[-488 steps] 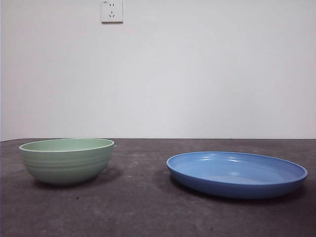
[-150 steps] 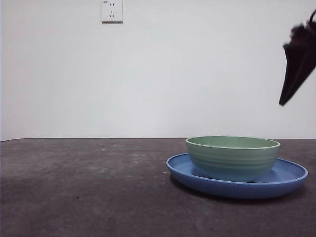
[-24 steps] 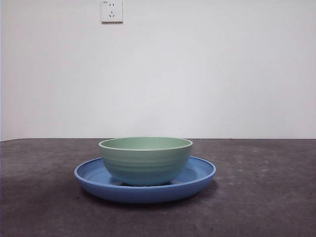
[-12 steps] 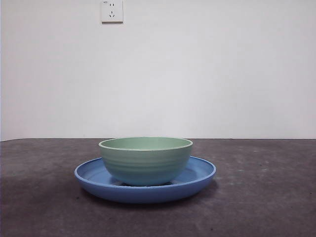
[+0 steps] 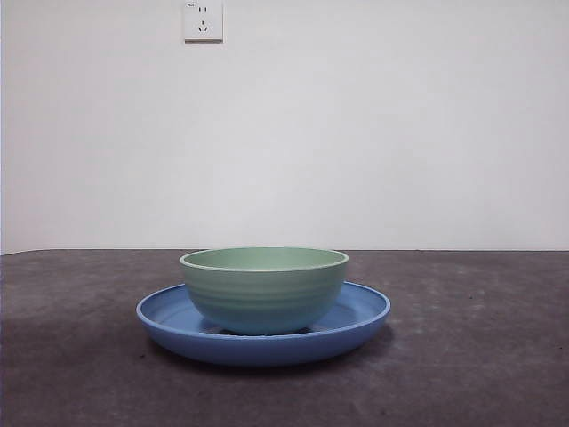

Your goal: Place the green bowl on the blue plate

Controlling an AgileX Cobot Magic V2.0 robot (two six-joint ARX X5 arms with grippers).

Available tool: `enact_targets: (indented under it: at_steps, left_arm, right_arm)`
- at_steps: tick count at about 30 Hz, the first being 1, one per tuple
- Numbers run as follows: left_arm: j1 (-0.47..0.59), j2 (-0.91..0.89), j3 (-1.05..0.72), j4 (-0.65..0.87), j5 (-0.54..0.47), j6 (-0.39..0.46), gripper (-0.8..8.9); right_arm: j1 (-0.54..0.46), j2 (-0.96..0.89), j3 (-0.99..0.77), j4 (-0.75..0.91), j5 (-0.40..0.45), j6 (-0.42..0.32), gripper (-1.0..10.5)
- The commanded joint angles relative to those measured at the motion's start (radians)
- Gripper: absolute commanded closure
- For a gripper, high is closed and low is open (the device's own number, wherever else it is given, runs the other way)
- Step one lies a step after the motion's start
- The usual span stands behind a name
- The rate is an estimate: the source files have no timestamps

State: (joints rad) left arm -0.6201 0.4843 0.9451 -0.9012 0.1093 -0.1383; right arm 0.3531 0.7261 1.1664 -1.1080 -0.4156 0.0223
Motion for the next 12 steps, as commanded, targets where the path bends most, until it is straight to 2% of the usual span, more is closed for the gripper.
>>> enact_targets:
  at_steps: [1, 4, 8, 12]
  left_arm:
    - [0.101, 0.002, -0.011, 0.01, 0.0, 0.027, 7.95]
    - [0.246, -0.014, -0.074, 0.074, -0.002, 0.072, 7.95]
    - [0.427, -0.062, -0.232, 0.247, -0.005, 0.115, 7.95]
    - [0.534, -0.129, -0.422, 0.421, -0.006, 0.121, 7.95]
  right_arm:
    - [0.005, 0.003, 0.018, 0.012, -0.002, -0.008, 9.2]
    - [0.005, 0.003, 0.018, 0.012, -0.002, -0.008, 9.2]
    - [0.005, 0.004, 0.018, 0.012, -0.002, -0.008, 9.2]
    - [0.005, 0.004, 0.018, 0.012, -0.002, -0.008, 9.2]
